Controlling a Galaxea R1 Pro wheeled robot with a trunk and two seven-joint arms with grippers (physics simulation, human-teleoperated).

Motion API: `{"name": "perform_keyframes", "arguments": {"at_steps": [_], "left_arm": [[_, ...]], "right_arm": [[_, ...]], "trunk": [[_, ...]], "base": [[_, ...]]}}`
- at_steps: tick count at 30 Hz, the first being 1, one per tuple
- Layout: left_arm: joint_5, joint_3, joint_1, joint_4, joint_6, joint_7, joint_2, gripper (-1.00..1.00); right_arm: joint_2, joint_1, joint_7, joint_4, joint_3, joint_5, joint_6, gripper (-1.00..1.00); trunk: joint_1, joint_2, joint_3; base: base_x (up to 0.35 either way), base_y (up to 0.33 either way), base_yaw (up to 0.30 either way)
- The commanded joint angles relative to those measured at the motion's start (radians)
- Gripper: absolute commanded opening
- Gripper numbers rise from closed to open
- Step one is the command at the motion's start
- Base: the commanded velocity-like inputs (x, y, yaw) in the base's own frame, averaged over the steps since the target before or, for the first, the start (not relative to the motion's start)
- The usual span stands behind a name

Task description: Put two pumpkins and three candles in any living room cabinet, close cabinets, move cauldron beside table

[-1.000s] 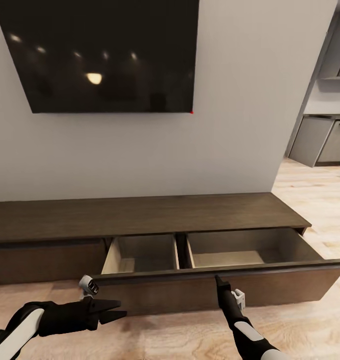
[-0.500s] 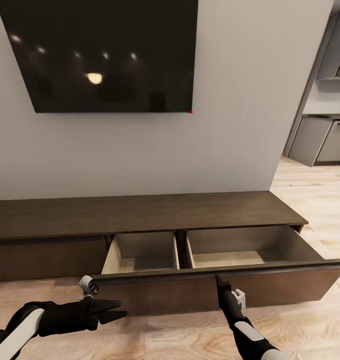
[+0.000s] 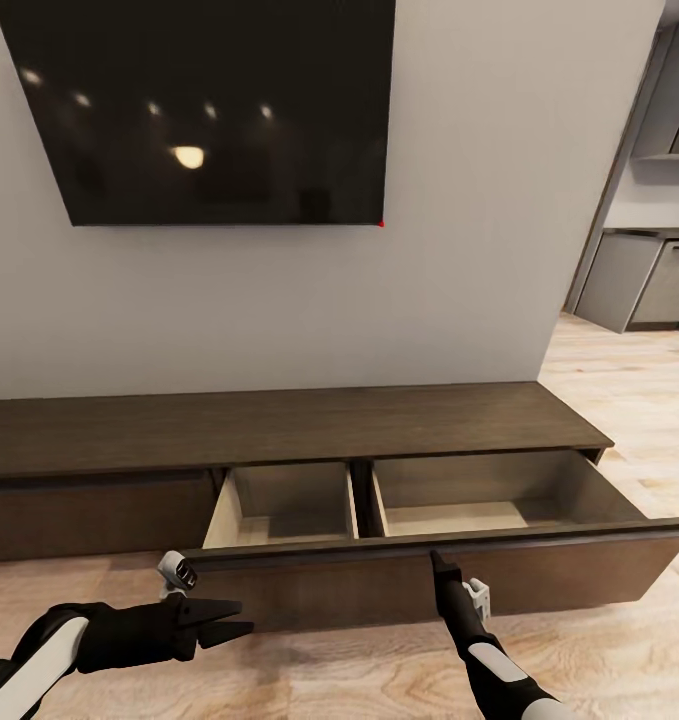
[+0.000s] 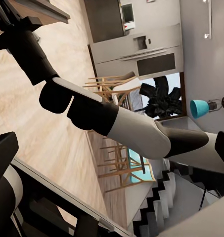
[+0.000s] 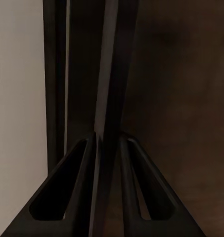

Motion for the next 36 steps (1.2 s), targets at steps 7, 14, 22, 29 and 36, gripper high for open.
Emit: {"name": "perform_keyframes", "arguments": {"at_steps": [7,14,22,29,36], "left_arm": [[0.003,-0.002,-0.001,0.001,0.004,-0.002,0.001,1.00],[0.003,-0.002,-0.001,0.001,0.004,-0.002,0.001,1.00],[0.003,-0.002,-0.001,0.001,0.004,-0.002,0.001,1.00],[0.003,-0.002,-0.001,0.001,0.004,-0.002,0.001,1.00],[0.003,-0.002,-0.001,0.001,0.004,-0.002,0.001,1.00]], "right_arm": [[0.003,-0.001,0.011,-0.001,0.048,0.007,-0.008,-1.00],[0.003,-0.001,0.011,-0.001,0.047,0.007,-0.008,-1.00],[0.003,-0.001,0.011,-0.001,0.047,0.007,-0.008,-1.00],[0.003,-0.001,0.011,-0.001,0.047,0.007,-0.008,-1.00],[0.003,-0.001,0.011,-0.001,0.047,0.007,-0.008,-1.00]], "trunk": [[0.000,-0.001,-0.001],[0.000,-0.001,-0.001],[0.000,-0.001,-0.001],[0.000,-0.001,-0.001],[0.000,-0.001,-0.001]], "base": [[-0.002,0.000,0.000],[-0.037,0.000,0.000],[-0.003,0.000,0.000],[-0.068,0.000,0.000],[-0.005,0.000,0.000]]}}
